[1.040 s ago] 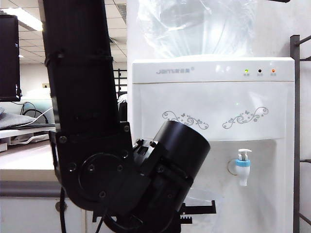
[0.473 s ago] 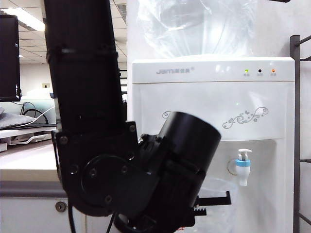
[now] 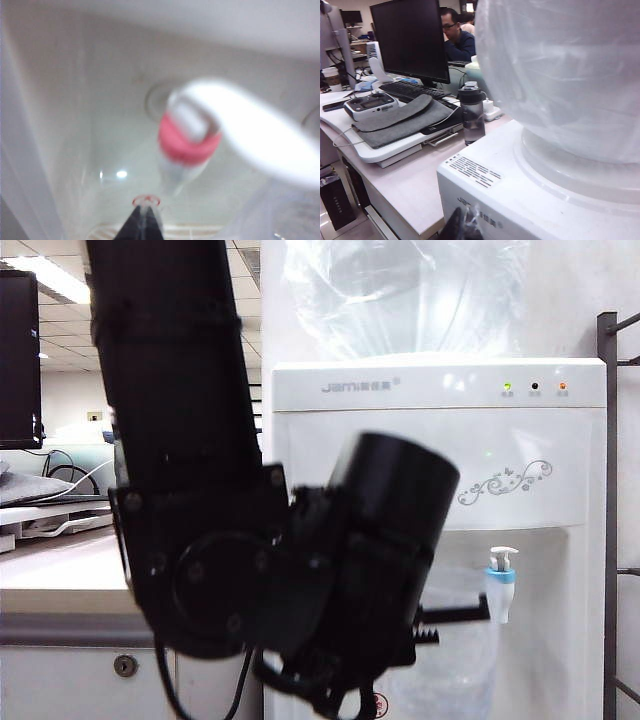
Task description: Pick up the plastic mug from the left desk, go to the hot water outlet of the water dispenser, press the vertical switch to get some water, then put the mug back on the desk.
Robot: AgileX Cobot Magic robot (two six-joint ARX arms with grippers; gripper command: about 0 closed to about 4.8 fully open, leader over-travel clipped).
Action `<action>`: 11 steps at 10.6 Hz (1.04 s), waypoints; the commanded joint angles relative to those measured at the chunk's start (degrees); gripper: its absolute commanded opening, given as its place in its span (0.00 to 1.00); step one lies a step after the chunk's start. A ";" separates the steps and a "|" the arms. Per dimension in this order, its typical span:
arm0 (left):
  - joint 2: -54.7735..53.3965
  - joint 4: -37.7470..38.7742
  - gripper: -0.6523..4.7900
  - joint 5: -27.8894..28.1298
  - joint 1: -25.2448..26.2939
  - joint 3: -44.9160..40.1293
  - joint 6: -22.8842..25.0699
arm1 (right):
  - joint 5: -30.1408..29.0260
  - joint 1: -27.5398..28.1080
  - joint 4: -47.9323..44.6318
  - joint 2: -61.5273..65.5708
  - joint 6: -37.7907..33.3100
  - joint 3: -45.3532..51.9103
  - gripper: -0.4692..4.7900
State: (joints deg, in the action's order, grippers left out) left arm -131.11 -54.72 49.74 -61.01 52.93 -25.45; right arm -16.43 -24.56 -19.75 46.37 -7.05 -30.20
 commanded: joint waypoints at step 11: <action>2.34 -6.93 0.17 0.31 -1.95 0.09 7.87 | 0.20 1.66 0.24 -1.77 -0.24 -0.11 0.08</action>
State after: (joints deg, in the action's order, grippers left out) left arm -129.82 -59.57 50.30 -62.30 52.84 -17.54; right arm -16.23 -22.85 -18.87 44.84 -7.05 -30.20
